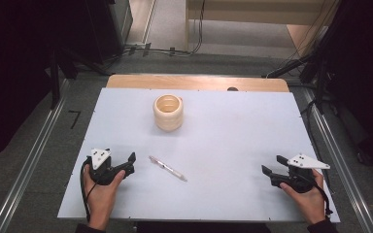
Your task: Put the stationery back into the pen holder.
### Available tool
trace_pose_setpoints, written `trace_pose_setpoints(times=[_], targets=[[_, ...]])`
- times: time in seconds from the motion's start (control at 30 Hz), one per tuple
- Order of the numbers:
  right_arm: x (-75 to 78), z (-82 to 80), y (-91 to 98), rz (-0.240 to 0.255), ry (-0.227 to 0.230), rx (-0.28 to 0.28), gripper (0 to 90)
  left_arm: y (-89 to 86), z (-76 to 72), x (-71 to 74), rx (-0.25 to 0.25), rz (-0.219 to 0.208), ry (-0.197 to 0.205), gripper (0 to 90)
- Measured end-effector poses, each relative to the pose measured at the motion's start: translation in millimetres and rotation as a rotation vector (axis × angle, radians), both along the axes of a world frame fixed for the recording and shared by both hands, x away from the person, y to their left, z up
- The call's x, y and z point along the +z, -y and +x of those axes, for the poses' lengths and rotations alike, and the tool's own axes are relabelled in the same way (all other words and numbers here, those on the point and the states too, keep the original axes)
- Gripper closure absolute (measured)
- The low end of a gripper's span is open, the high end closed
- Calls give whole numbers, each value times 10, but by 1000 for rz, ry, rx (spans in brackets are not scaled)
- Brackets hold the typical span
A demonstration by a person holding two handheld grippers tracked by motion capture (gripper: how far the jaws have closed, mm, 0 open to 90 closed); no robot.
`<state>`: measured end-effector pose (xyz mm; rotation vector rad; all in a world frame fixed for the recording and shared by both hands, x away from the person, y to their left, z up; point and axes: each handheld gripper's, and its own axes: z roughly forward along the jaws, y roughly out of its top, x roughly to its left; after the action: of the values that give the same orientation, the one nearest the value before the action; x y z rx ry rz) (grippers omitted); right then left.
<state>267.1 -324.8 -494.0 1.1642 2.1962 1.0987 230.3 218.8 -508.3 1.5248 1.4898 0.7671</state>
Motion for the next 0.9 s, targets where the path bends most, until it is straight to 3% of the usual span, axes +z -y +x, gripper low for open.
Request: trace_pose_setpoints(times=[0.9], targets=[[-31, 36, -276, -9, -12, 59, 270, 5, 6, -8, 0, -2, -4, 84]])
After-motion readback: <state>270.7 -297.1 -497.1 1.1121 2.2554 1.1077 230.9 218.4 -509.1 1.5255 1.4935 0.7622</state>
